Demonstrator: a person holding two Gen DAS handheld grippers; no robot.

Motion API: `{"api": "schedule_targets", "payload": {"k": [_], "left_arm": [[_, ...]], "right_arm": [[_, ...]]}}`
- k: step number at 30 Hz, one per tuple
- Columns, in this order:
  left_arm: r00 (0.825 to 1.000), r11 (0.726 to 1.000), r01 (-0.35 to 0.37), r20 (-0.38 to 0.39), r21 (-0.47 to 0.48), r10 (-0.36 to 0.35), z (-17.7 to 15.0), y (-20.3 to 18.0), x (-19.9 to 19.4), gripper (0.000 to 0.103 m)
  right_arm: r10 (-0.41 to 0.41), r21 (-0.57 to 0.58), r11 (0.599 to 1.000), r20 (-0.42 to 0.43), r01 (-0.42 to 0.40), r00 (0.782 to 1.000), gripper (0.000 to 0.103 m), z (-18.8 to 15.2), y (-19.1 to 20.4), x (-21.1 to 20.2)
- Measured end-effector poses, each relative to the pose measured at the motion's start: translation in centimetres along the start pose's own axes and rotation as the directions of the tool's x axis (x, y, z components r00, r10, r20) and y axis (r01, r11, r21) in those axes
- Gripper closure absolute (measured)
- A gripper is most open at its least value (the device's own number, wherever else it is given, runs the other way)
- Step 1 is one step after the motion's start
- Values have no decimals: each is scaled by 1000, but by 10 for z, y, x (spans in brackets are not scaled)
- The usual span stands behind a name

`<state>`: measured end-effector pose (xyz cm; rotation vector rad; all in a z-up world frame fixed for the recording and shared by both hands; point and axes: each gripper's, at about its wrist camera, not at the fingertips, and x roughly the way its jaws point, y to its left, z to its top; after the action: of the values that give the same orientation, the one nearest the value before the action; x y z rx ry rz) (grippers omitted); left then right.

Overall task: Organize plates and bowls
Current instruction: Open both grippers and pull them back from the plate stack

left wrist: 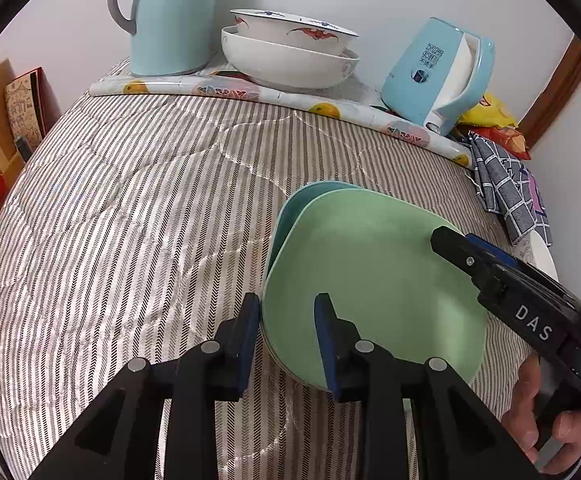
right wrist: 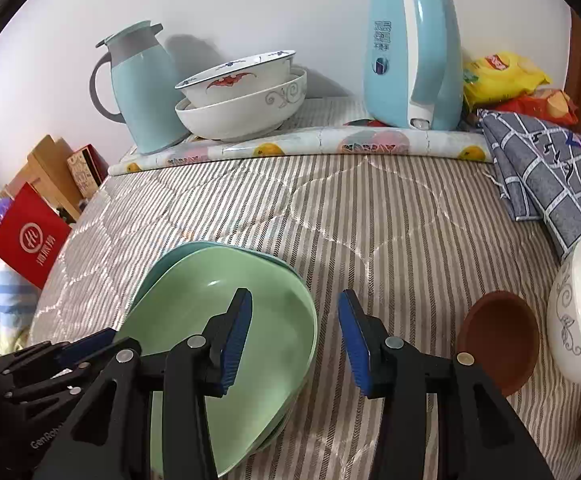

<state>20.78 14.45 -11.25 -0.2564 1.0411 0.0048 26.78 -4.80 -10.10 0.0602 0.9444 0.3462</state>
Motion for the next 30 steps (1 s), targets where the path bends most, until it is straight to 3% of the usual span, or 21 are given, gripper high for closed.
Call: {"api": "schedule_targets", "payload": {"k": [9, 17, 23, 30], "left_arm": [[999, 1000, 23, 22, 4, -23, -4, -2, -13, 69], [999, 999, 38, 21, 3, -38, -7, -6, -14, 65], [999, 999, 36, 29, 0, -36, -6, -5, -17, 64], [998, 999, 37, 46, 15, -38, -6, -12, -24, 64]], "right_arm": [[-4, 22, 1000, -4, 4, 1000, 59, -21, -9, -26], [33, 29, 999, -21, -33, 999, 80, -41, -5, -24], [0, -2, 1000, -47, 0, 999, 81, -36, 2, -8], [2, 4, 1000, -15, -2, 1000, 80, -33, -2, -27]]}}
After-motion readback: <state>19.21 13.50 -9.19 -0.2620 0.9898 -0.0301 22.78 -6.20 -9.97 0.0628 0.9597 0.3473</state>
